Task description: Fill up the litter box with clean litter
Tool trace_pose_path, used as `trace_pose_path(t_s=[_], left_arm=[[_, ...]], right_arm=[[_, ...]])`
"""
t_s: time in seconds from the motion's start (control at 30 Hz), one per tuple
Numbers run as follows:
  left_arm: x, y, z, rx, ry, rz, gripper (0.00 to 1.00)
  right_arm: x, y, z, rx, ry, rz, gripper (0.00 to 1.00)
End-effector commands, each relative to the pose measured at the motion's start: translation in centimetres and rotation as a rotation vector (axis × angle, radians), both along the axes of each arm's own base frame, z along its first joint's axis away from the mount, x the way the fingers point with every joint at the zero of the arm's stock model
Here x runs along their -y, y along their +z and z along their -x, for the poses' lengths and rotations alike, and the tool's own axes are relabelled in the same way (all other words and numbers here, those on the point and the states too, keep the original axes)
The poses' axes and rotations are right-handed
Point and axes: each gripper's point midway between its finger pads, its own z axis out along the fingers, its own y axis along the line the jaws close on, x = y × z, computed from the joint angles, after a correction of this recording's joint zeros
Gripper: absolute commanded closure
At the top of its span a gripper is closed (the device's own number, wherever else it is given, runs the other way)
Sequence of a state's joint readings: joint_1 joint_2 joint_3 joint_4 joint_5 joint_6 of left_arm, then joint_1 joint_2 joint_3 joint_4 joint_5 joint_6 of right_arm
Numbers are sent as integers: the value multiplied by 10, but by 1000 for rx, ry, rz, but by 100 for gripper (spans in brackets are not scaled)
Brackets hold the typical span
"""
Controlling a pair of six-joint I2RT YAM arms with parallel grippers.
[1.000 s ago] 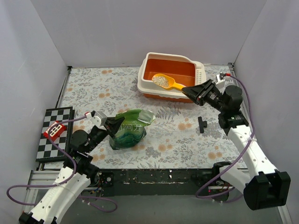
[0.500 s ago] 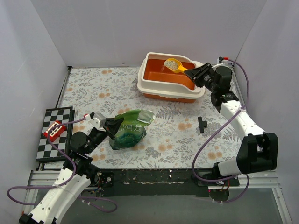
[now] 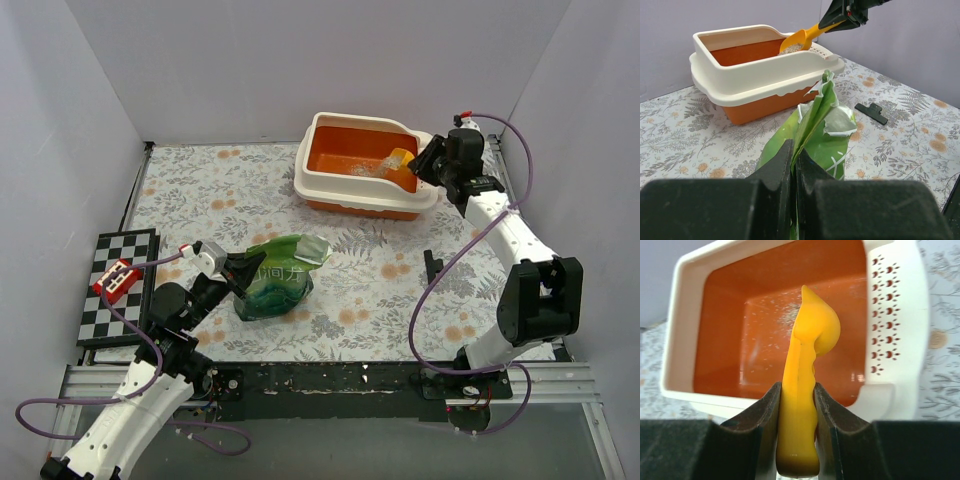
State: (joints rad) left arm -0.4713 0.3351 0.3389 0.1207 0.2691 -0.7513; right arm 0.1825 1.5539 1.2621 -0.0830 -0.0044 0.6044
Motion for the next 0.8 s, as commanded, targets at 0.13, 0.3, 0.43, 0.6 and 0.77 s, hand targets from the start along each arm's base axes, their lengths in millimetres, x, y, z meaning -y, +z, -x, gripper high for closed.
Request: trace_pose_path(t_s=[0.13, 0.3, 0.43, 0.6, 0.77], left_arm=[[-2, -1, -2, 6, 18, -8, 100], [-2, -1, -2, 7, 17, -7, 100], [-3, 1, 0, 13, 17, -2, 100], [-3, 3, 1, 17, 16, 2, 100], [-5, 6, 2, 26, 24, 9, 100]], right_arm=[[25, 0, -3, 10, 40, 271, 99], [20, -22, 21, -40, 73, 277, 99], [0, -19, 42, -38, 121, 294, 99], [-26, -22, 66, -75, 172, 304, 99], [-71, -22, 91, -95, 247, 262, 99]])
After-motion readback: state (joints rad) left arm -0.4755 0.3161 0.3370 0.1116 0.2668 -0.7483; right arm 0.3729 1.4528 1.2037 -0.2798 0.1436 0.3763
